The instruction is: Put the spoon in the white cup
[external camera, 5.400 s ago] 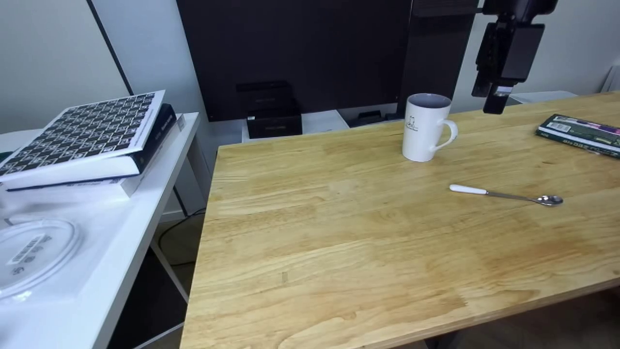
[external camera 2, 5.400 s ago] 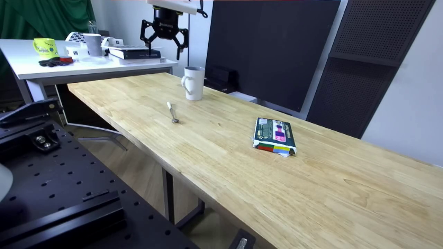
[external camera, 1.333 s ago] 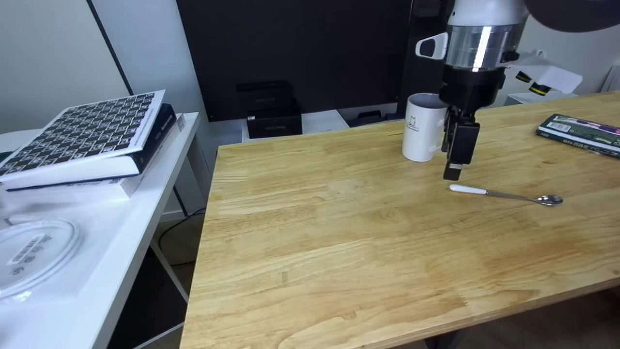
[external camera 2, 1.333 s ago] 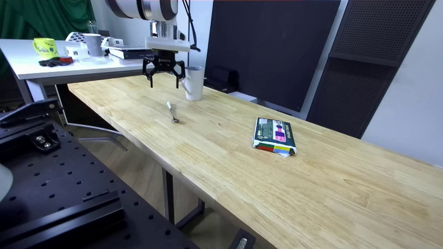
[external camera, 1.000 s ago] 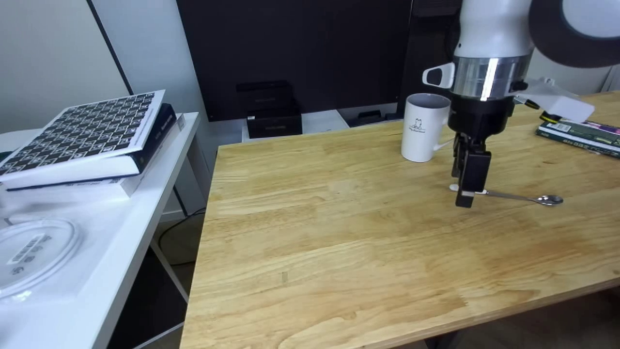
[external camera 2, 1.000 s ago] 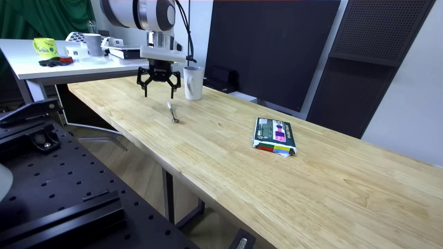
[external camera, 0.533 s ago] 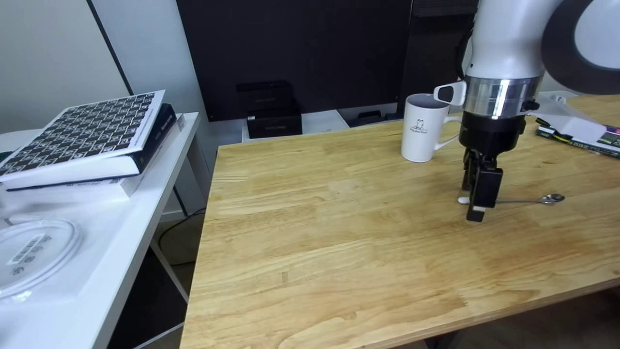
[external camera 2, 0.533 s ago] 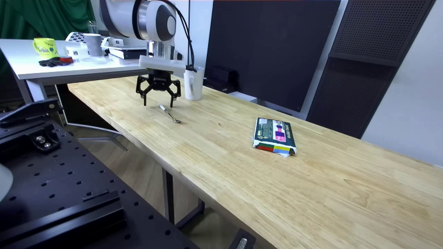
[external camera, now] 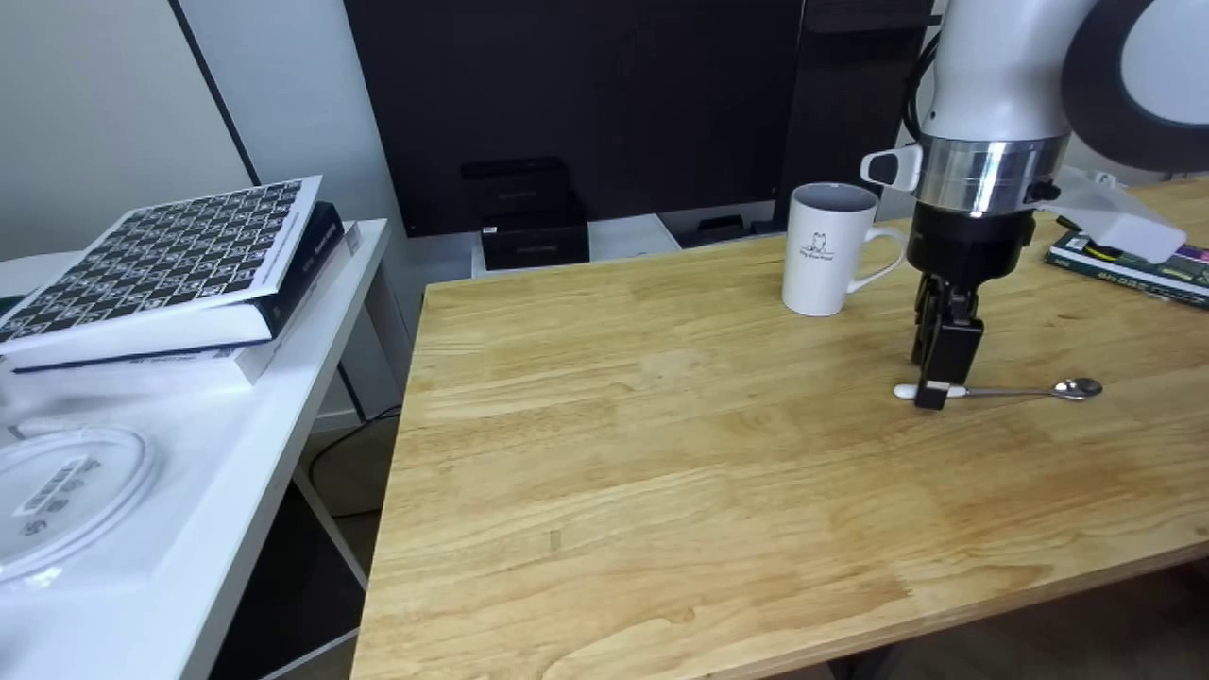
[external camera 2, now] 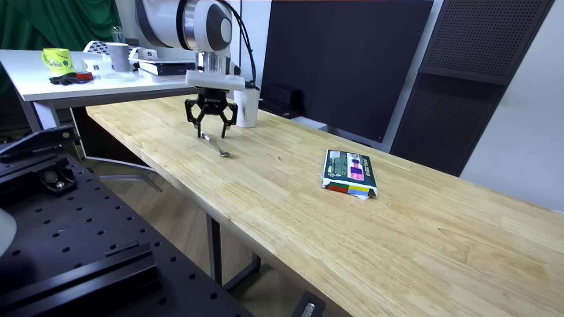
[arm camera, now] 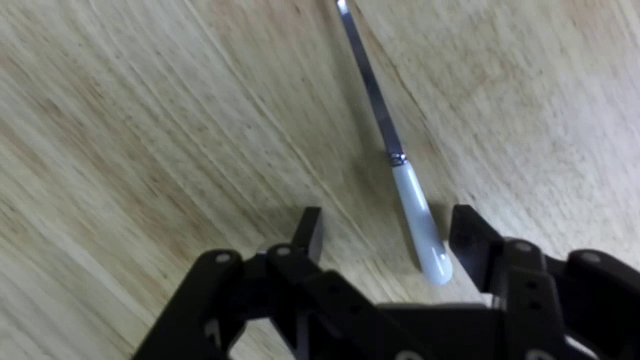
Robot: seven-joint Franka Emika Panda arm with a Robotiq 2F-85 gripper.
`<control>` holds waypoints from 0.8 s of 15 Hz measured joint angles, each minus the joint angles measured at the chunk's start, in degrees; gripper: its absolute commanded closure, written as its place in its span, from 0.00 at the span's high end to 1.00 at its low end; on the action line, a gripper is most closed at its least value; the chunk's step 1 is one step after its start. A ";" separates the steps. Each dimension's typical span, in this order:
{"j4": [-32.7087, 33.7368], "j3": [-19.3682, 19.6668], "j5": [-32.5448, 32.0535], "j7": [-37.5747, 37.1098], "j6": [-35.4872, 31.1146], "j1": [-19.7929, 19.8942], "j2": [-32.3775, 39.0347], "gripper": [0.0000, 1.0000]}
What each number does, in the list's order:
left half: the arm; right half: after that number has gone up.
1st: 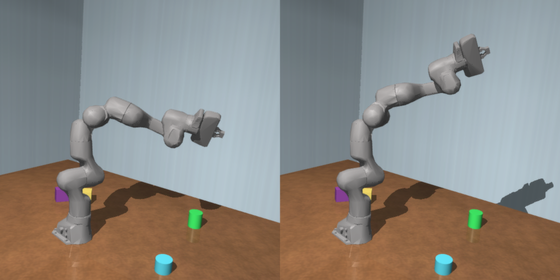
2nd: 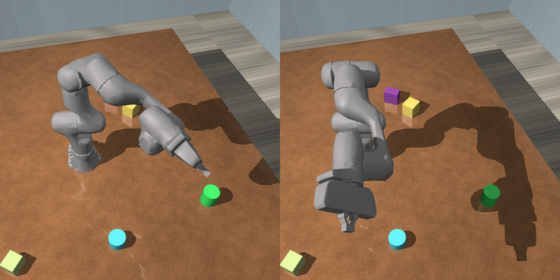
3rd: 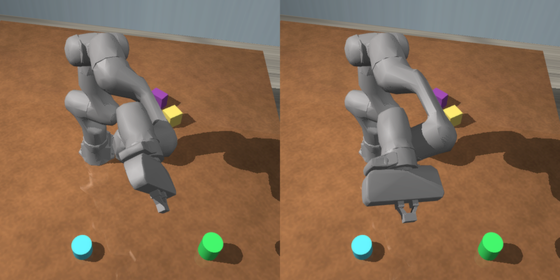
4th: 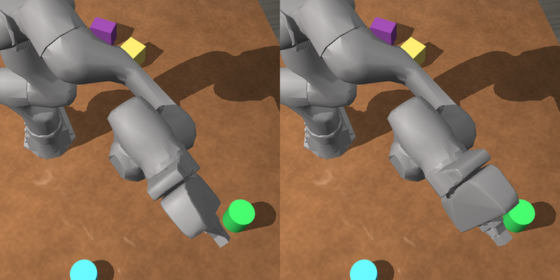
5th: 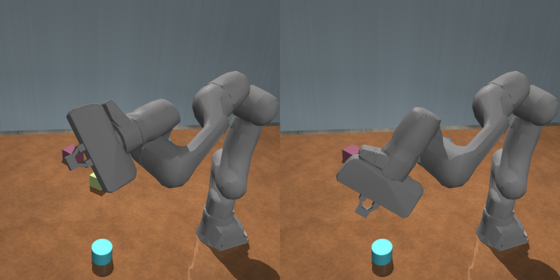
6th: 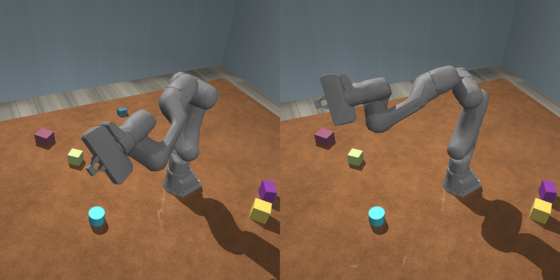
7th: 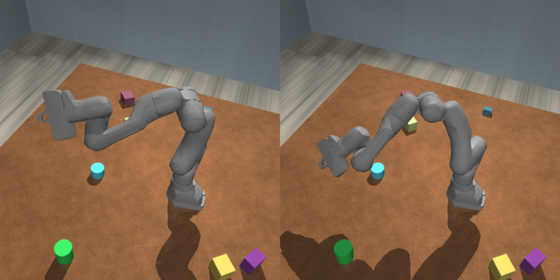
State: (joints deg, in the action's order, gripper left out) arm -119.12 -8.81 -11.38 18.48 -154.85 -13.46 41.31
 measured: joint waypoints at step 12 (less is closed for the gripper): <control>-0.02 0.57 0.15 -2.19 0.20 0.22 -0.91 0.03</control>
State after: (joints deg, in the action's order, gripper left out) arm -119.14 -8.24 -11.23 16.29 -154.66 -13.25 40.40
